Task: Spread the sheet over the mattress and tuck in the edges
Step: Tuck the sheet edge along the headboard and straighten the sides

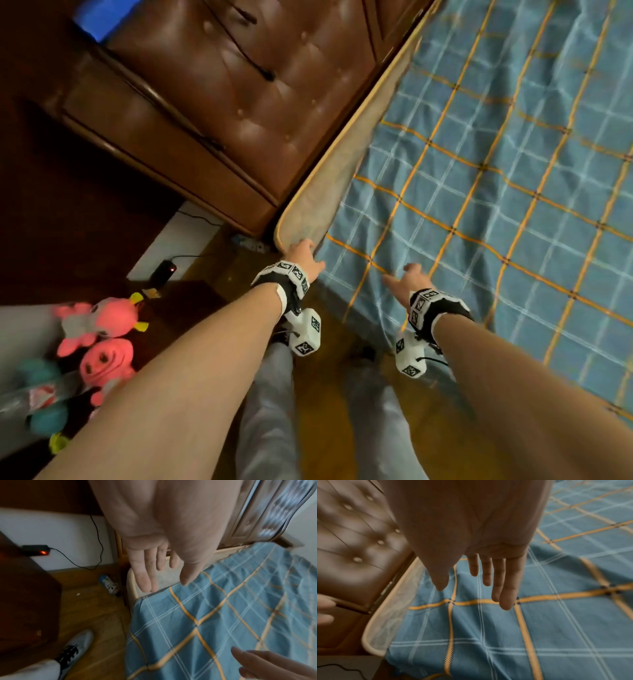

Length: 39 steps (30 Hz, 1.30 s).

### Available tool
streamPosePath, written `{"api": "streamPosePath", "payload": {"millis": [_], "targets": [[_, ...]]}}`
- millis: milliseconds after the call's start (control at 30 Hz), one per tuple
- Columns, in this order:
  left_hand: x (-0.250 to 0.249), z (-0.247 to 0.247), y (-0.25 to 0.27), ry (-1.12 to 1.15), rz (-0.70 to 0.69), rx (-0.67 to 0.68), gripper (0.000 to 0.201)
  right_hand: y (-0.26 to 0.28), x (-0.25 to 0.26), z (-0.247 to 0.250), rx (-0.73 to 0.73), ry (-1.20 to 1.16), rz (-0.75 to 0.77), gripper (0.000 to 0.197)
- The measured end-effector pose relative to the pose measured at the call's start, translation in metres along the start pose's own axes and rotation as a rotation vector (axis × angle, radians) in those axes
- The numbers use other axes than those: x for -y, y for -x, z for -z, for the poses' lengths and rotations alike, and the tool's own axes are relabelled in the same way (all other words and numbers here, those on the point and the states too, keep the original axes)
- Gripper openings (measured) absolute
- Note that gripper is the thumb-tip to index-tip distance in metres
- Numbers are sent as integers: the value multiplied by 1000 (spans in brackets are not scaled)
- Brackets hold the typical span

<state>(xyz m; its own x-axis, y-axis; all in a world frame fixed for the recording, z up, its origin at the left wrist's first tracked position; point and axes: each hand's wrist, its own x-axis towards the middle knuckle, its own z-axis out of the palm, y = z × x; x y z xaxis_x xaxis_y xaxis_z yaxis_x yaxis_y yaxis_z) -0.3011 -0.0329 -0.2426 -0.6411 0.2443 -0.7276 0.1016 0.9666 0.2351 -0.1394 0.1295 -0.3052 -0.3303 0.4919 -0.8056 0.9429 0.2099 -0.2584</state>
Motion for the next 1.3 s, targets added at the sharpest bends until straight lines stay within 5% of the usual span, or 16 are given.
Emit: {"api": "streamPosePath", "payload": {"millis": [200, 267, 367, 433, 533, 767, 967, 1200, 1300], "targets": [[26, -55, -103, 72, 48, -14, 76, -63, -10, -57, -149, 1, -176, 60], [30, -61, -125, 99, 36, -46, 67, -76, -12, -66, -194, -2, -195, 43], [35, -60, -142, 44, -95, 45, 18, -83, -8, -73, -233, 48, -199, 30], [44, -54, -148, 9, -124, 82, 34, -78, 0, -76, -248, 68, -206, 28], [63, -39, -156, 180, -42, -20, 17, -68, 23, -81, -247, 101, -163, 26], [138, -11, -169, 550, 156, -127, 21, -67, 111, -121, -190, 158, 29, 16], [189, -26, -191, 922, 446, -197, 19, -69, 126, -123, -169, 313, 226, 15], [210, -45, -227, 1062, 502, -92, 35, -82, 177, -122, -308, 220, 293, 38], [180, -20, -206, 1031, 391, -81, 10, -104, 215, -117, -350, 111, 167, 51]]}}
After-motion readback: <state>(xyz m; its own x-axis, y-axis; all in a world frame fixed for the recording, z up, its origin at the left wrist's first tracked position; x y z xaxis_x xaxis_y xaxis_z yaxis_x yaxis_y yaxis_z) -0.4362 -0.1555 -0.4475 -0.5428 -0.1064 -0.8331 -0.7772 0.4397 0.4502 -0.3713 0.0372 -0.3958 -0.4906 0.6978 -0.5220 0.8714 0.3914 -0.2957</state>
